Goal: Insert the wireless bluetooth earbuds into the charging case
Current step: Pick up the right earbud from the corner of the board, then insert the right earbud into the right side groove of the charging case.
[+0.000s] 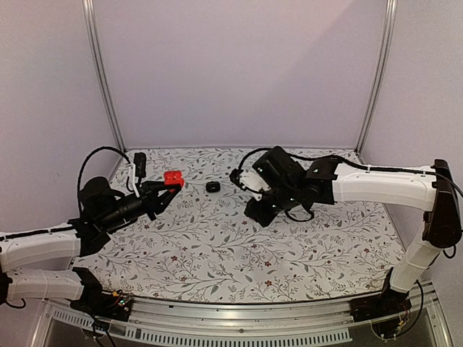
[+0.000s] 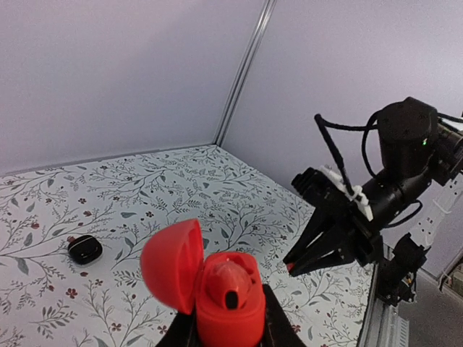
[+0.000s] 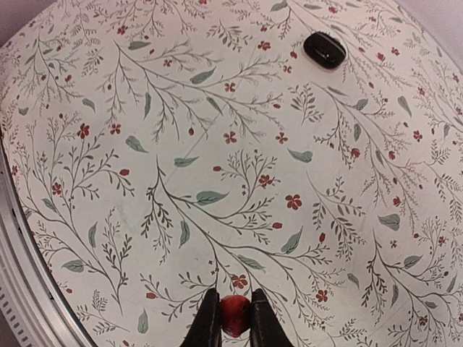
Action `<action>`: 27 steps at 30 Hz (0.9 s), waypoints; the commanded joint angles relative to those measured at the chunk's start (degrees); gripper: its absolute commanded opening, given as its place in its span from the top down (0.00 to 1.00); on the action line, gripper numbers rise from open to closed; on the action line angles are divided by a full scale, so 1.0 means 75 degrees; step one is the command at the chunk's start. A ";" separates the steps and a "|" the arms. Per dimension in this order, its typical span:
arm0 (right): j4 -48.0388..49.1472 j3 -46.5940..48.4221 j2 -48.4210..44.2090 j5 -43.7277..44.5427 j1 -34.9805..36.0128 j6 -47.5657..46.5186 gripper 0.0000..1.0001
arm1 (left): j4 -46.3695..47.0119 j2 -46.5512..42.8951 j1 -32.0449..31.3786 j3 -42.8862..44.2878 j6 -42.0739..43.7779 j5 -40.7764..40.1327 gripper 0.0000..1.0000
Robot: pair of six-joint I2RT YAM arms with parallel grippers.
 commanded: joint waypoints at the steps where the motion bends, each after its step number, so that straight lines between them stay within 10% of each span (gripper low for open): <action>1: 0.1814 -0.0245 -0.0924 0.0240 -0.0097 -0.0060 0.90 | 0.0906 0.0408 0.0049 -0.0105 -0.0187 0.0434 1.00; 27: 0.6316 -0.0896 -0.1682 -0.1489 0.0141 0.0509 0.90 | 0.3998 0.3060 -0.1308 0.1040 0.0103 0.1108 1.00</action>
